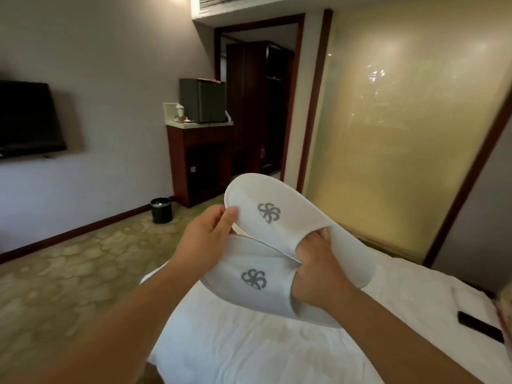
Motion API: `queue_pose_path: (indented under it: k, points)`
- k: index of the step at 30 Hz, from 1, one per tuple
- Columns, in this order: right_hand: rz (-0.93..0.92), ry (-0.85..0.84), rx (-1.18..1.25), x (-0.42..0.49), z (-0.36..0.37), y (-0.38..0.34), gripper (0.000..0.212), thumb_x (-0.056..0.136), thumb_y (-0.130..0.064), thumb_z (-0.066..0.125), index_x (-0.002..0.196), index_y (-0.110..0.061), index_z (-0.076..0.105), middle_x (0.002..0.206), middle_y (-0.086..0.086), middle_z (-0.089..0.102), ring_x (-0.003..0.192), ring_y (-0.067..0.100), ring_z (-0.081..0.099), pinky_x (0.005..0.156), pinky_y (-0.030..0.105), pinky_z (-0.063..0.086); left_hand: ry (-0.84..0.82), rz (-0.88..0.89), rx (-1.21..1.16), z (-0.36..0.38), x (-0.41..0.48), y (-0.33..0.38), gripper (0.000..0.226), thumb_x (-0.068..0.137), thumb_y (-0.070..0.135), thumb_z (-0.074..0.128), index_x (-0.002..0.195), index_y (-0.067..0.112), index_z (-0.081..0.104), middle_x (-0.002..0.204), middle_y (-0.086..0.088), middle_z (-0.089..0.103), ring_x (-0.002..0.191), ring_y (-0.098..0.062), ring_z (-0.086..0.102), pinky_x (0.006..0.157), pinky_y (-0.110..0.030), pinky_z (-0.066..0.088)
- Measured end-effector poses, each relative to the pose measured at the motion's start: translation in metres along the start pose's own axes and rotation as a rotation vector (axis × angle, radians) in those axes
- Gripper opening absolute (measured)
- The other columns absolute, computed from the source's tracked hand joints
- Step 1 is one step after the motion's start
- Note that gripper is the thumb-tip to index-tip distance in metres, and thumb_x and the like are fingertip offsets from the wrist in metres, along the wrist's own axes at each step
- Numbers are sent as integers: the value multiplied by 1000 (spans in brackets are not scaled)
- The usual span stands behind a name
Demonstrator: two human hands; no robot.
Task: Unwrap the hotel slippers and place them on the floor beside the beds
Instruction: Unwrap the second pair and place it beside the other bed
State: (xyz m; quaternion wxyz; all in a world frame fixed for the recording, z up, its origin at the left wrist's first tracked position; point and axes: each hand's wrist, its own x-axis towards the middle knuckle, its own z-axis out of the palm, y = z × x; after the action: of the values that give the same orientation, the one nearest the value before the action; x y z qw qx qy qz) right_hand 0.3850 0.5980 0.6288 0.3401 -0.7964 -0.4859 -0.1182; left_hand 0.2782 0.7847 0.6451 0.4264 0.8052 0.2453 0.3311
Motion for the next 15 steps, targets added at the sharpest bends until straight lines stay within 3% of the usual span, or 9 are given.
queue_pose_path:
  k: [6,10,15]
  points:
    - [-226,-7,49,71,-22,-71,74,72,-21,80,139,-16,51,136,-2,52,135,27,29,114,42,27,73,-68,14,-86,22,26,47,91,66,38,78,28,62,71,10,69,65,-10,65,58,-25,49]
    - [-369,-52,112,106,-9,-119,59,79,-28,73,136,-18,57,137,1,58,134,25,39,115,31,26,156,-137,-49,-143,21,22,53,79,84,24,75,52,66,72,25,71,62,7,66,56,-20,44]
    - [-411,-142,279,149,42,-168,44,81,-15,73,124,-13,63,122,1,66,116,20,55,103,36,45,214,-257,-94,-209,34,-26,50,89,74,29,81,49,71,77,14,76,65,-6,72,60,-28,53]
